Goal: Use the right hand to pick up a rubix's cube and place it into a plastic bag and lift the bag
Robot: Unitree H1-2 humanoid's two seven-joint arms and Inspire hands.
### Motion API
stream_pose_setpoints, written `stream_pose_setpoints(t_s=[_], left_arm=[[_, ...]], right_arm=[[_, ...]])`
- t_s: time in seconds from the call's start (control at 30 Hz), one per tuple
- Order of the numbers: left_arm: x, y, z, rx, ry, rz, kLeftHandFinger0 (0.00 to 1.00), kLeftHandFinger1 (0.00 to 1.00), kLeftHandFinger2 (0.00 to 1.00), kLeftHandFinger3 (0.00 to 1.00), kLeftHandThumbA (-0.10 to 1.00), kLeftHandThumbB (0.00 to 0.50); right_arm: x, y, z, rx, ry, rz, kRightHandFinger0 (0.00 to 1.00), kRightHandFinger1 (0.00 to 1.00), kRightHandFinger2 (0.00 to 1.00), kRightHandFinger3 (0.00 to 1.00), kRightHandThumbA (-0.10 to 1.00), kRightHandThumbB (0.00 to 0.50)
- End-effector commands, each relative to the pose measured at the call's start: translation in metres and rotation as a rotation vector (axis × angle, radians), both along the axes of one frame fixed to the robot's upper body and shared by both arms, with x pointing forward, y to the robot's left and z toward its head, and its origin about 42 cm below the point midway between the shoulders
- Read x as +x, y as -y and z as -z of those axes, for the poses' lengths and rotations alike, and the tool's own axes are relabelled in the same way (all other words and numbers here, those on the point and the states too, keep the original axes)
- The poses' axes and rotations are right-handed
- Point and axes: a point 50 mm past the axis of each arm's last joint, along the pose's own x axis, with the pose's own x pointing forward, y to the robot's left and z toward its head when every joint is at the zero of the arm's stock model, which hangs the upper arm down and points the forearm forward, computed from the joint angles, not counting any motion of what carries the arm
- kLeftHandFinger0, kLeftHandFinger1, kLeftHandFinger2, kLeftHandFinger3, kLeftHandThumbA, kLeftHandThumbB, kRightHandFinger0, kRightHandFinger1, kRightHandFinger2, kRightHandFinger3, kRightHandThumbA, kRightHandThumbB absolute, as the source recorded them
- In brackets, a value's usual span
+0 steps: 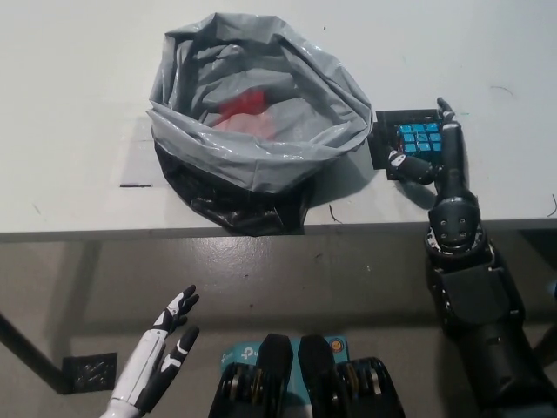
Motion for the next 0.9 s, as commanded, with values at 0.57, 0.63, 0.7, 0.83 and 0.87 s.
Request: stream_pose_setpoints(t_s=[0.57,0.63,0.7,0.83,0.87], left_arm=[[-0.002,0.002,-0.008,-0.018,0.06,0.021,1.0,1.0,1.0,1.0,1.0,0.138],[-0.001,0.001,-0.008,-0.019,0.061,0.02,1.0,1.0,1.0,1.0,1.0,0.143],[-0.001,0.0,-0.008,-0.015,0.061,0.019,1.0,1.0,1.0,1.0,1.0,0.145],[-0.001,0.001,-0.007,-0.023,0.056,0.019,1.0,1.0,1.0,1.0,1.0,0.151],[-0.001,0.0,-0.007,-0.024,0.054,0.018,1.0,1.0,1.0,1.0,1.0,0.15]], right_arm=[[0.027,0.012,-0.022,0.18,0.245,0.21,0.82,0.86,0.96,1.0,0.45,0.422],[0.027,0.013,-0.025,0.186,0.257,0.276,0.06,0.09,0.22,0.47,0.23,0.314],[0.027,0.013,-0.026,0.2,0.26,0.295,0.0,0.06,0.28,0.37,0.06,0.293],[0.025,0.018,-0.017,0.254,0.243,0.306,0.01,0.21,0.6,0.56,-0.1,0.248],[0.024,0.019,-0.014,0.259,0.238,0.305,0.0,0.21,0.6,0.6,-0.1,0.243]])
